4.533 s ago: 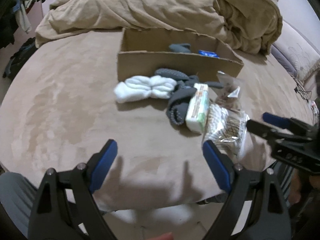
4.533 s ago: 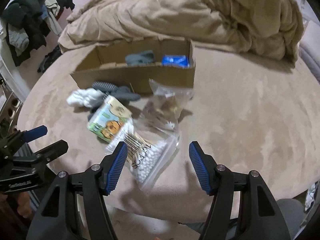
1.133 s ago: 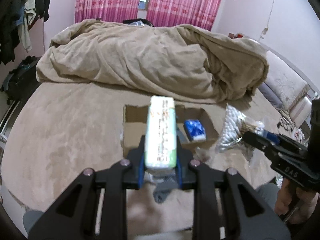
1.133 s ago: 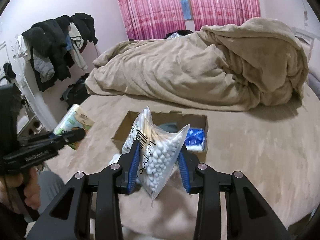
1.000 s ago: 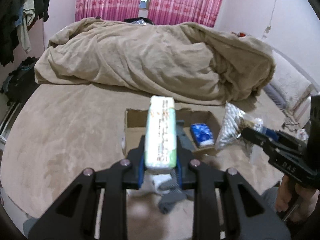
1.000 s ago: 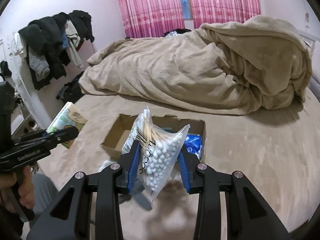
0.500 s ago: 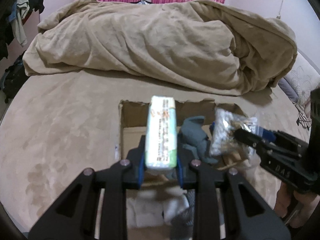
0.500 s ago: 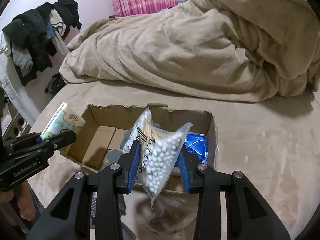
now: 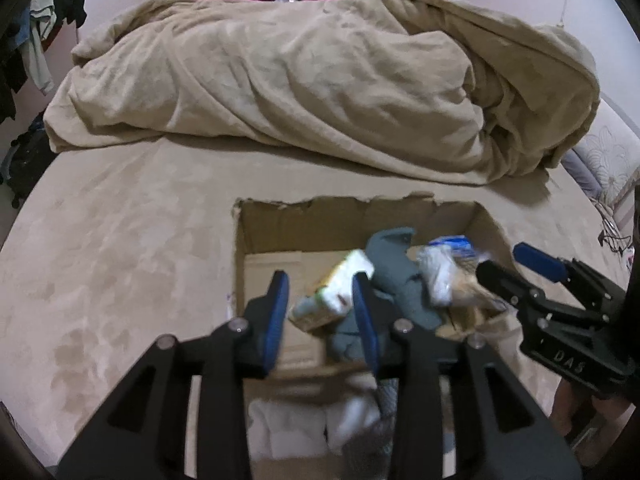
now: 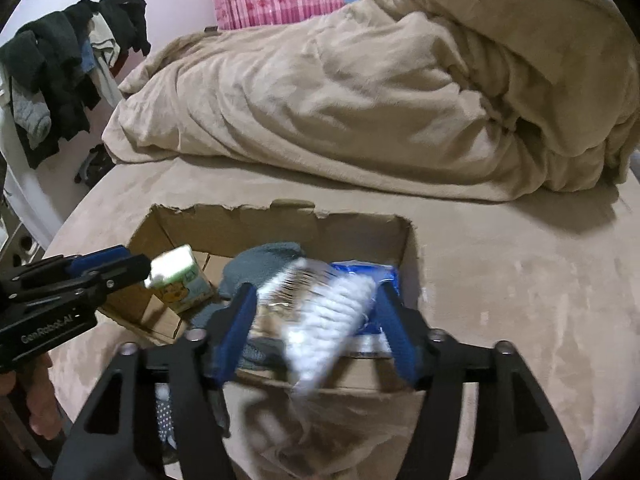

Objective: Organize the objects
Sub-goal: 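Carry both items over the box, lower them in and open both tools, then withdraw both tools and move toward the grey gloves and snack bag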

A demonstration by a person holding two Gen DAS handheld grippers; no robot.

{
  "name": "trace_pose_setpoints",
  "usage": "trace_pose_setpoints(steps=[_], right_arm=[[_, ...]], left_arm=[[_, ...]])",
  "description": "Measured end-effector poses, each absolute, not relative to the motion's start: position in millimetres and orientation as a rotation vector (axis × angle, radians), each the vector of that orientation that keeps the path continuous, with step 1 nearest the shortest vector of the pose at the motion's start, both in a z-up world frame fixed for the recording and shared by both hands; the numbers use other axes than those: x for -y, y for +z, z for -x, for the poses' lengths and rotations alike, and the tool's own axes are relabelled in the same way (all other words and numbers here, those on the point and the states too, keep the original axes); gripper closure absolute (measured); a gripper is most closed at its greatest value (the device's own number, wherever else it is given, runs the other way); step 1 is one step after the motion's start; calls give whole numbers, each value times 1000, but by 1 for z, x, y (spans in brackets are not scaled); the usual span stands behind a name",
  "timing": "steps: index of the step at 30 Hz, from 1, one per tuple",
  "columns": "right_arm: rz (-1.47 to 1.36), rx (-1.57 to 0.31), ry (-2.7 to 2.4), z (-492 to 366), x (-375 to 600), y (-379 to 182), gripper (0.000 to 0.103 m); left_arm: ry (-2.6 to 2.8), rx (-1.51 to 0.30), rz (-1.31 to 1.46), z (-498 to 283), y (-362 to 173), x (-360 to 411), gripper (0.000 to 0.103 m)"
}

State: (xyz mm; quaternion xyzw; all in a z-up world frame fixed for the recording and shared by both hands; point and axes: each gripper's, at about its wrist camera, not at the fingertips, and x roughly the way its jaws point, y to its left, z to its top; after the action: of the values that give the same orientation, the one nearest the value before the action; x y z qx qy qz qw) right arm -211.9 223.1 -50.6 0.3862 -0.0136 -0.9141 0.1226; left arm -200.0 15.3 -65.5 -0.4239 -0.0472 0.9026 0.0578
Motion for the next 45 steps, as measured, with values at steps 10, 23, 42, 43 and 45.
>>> trace_pose_setpoints(steps=[10, 23, 42, 43, 45], right_arm=[[-1067, 20, -2736, 146, -237, -10, 34], [-1069, 33, -2718, 54, -240, 7, 26], [-1187, 61, -2701, 58, -251, -36, 26], [-1195, 59, -2699, 62, -252, -40, 26], [-1211, 51, -2692, 69, -255, -49, 26]], left_arm=[[2742, 161, 1193, 117, -19, -10, 61], [2733, 299, 1212, 40, -13, 8, 30], [2610, 201, 1298, 46, -69, -34, 30], [2605, 197, 1305, 48, -74, -36, 30], [2593, 190, 1319, 54, -85, -40, 30]])
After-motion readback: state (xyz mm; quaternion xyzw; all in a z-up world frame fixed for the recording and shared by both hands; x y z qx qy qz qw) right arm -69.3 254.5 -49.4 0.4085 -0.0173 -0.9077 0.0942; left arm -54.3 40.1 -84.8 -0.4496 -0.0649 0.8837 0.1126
